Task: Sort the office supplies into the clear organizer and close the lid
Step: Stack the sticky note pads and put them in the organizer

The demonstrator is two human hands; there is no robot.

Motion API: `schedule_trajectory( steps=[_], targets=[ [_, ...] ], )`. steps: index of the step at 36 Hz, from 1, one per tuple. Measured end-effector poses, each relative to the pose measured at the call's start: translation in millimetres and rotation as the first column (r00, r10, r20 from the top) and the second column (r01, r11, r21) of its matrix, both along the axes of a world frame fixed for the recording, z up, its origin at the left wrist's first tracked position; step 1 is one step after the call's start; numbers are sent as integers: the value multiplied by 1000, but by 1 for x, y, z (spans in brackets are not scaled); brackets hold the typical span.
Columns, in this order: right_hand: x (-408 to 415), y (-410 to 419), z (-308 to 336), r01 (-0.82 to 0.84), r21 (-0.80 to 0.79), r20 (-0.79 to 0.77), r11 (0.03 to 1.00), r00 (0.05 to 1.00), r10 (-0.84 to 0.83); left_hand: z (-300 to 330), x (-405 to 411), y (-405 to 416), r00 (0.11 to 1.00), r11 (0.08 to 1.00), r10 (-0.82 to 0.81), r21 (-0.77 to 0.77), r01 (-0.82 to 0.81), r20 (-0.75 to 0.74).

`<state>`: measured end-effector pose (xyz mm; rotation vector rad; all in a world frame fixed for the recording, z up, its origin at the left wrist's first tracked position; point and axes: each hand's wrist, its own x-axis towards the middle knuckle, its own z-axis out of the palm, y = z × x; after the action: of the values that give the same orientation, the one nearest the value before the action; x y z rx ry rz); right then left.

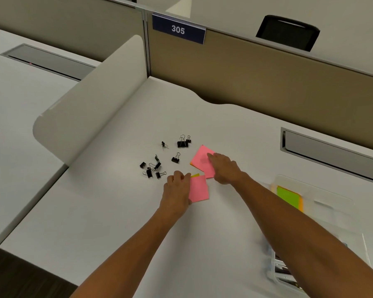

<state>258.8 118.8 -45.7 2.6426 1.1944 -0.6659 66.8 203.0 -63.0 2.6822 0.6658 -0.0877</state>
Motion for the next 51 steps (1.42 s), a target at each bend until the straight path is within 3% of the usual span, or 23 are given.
schedule_trajectory(
  steps=[11, 19, 29, 51],
  targets=[
    [5, -15, 5, -7, 76, 185, 997, 983, -7, 7, -9, -12, 985, 968, 103, -242, -67, 138],
    [-1, -41, 14, 46, 251, 96, 967, 993, -72, 11, -14, -21, 961, 938, 157, -339, -73, 226],
    [-8, -91, 51, 323, 539, -154, 778, 946, -286, 35, -8, -48, 926, 929, 199, -364, -74, 321],
    [17, -237, 94, 454, 670, -218, 587, 877, -429, 76, 53, -149, 923, 936, 147, -351, -14, 356]
  ],
)
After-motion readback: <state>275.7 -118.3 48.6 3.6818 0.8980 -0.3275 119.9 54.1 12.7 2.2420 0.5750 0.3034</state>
